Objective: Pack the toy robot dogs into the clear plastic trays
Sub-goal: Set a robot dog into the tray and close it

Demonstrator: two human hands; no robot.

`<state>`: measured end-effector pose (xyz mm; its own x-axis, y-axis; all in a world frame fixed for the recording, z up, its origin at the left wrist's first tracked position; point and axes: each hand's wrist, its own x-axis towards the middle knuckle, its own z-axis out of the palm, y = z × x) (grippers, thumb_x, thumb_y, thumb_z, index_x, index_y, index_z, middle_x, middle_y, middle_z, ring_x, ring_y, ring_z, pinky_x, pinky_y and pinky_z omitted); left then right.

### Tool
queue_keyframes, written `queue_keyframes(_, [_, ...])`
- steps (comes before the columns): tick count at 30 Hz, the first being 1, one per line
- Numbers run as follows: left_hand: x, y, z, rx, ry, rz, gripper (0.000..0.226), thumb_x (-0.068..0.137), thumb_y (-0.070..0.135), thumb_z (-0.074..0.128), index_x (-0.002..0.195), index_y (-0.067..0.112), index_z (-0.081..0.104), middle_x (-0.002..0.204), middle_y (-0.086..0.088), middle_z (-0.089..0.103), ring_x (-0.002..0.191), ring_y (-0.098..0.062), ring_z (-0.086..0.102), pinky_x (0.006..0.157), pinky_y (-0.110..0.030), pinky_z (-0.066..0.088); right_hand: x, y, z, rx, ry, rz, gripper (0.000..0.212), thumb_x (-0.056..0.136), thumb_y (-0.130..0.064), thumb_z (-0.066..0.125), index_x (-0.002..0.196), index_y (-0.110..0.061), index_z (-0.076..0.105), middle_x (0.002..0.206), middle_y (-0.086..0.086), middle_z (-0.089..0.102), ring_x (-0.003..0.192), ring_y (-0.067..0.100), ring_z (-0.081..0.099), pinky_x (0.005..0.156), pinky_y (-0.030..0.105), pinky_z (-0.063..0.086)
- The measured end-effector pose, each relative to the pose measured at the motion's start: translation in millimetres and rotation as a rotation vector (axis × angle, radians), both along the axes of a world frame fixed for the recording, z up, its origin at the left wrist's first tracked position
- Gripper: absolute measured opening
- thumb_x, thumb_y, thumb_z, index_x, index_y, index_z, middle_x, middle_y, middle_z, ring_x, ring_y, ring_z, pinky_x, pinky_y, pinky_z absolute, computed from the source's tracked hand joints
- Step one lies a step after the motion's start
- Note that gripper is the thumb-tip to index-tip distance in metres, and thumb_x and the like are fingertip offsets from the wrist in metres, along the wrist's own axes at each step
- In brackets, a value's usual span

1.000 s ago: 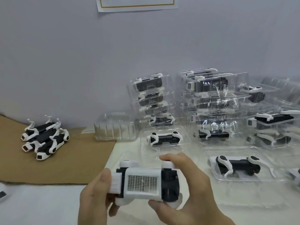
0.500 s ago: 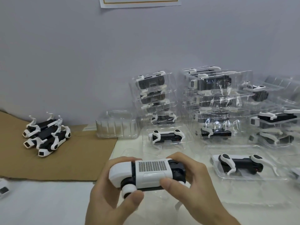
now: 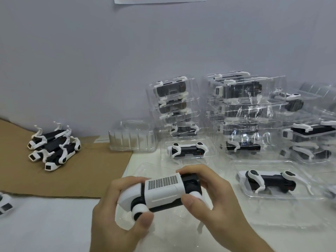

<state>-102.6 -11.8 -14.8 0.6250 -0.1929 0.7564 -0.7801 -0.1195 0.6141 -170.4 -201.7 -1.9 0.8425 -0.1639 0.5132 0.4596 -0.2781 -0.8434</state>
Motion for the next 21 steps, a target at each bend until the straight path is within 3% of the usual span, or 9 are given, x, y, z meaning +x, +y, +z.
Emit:
queue_keyframes(2, [10, 5, -7, 0.019, 0.079, -0.027, 0.052, 0.094, 0.070, 0.041, 0.125, 0.034, 0.061, 0.130, 0.012, 0.065, 0.118, -0.012, 0.062, 0.094, -0.031, 0.050, 2, -3, 1, 0.057, -0.017, -0.059, 0.031, 0.074, -0.045, 0.069, 0.104, -0.037, 0.068, 0.098, 0.000, 0.072, 0.092, 0.018, 0.068, 0.083, 0.027, 0.052])
queue_keyframes(4, [24, 12, -13, 0.148, 0.136, 0.031, 0.041, 0.096, 0.061, 0.041, 0.121, 0.037, 0.064, 0.141, 0.016, 0.056, 0.131, -0.015, 0.054, 0.099, -0.047, 0.046, 5, -7, 3, 0.130, -0.029, -0.133, 0.026, 0.075, -0.048, 0.067, 0.099, -0.040, 0.069, 0.095, -0.004, 0.073, 0.085, 0.012, 0.068, 0.074, 0.020, 0.052])
queue_keyframes(7, [38, 18, -19, 0.414, 0.204, 0.143, 0.021, 0.092, 0.061, 0.050, 0.093, 0.049, 0.067, 0.132, 0.030, 0.056, 0.116, -0.008, 0.060, 0.082, -0.032, 0.051, 9, -16, 7, 0.237, 0.011, -0.249, 0.027, 0.072, -0.058, 0.064, 0.093, -0.043, 0.071, 0.093, -0.008, 0.075, 0.083, 0.012, 0.071, 0.068, 0.014, 0.051])
queue_keyframes(9, [41, 19, -24, 0.424, 0.205, 0.135, 0.019, 0.090, 0.057, 0.058, 0.082, 0.043, 0.068, 0.128, 0.024, 0.058, 0.096, -0.009, 0.065, 0.065, -0.021, 0.048, 12, -21, 5, 0.283, 0.064, -0.294, 0.029, 0.071, -0.061, 0.073, 0.092, -0.042, 0.071, 0.093, -0.007, 0.075, 0.084, 0.015, 0.072, 0.072, 0.022, 0.054])
queue_keyframes(12, [38, 15, -25, 0.390, 0.167, 0.097, 0.028, 0.082, 0.057, 0.057, 0.069, 0.034, 0.069, 0.119, 0.020, 0.056, 0.077, -0.013, 0.064, 0.054, -0.024, 0.049, 13, -24, 1, 0.275, 0.107, -0.337, 0.030, 0.073, -0.058, 0.080, 0.094, -0.038, 0.071, 0.095, -0.009, 0.074, 0.092, 0.015, 0.071, 0.084, 0.033, 0.053])
queue_keyframes(16, [34, 11, -22, 0.373, 0.105, 0.032, 0.028, 0.082, 0.046, 0.054, 0.064, 0.031, 0.069, 0.111, 0.020, 0.056, 0.058, -0.016, 0.058, 0.044, -0.027, 0.044, 9, -21, 0, 0.193, 0.109, -0.369, 0.038, 0.076, -0.058, 0.079, 0.103, -0.032, 0.069, 0.100, -0.010, 0.073, 0.087, 0.014, 0.070, 0.077, 0.027, 0.048])
queue_keyframes(18, [33, 11, -22, 0.363, 0.077, 0.003, 0.027, 0.083, 0.040, 0.055, 0.064, 0.028, 0.069, 0.103, 0.014, 0.060, 0.053, -0.013, 0.053, 0.043, -0.019, 0.039, 8, -20, 0, 0.156, 0.098, -0.376, 0.038, 0.076, -0.055, 0.077, 0.105, -0.033, 0.069, 0.102, -0.010, 0.073, 0.089, 0.013, 0.070, 0.077, 0.026, 0.049])
queue_keyframes(21, [31, 11, -22, 0.310, 0.097, -0.037, 0.014, 0.083, 0.033, 0.059, 0.081, 0.032, 0.073, 0.095, 0.009, 0.063, 0.052, -0.011, 0.051, 0.043, -0.018, 0.039, 6, -20, 1, 0.140, 0.062, -0.377, 0.043, 0.072, -0.057, 0.074, 0.108, -0.034, 0.068, 0.104, -0.008, 0.073, 0.093, 0.014, 0.070, 0.081, 0.029, 0.053])
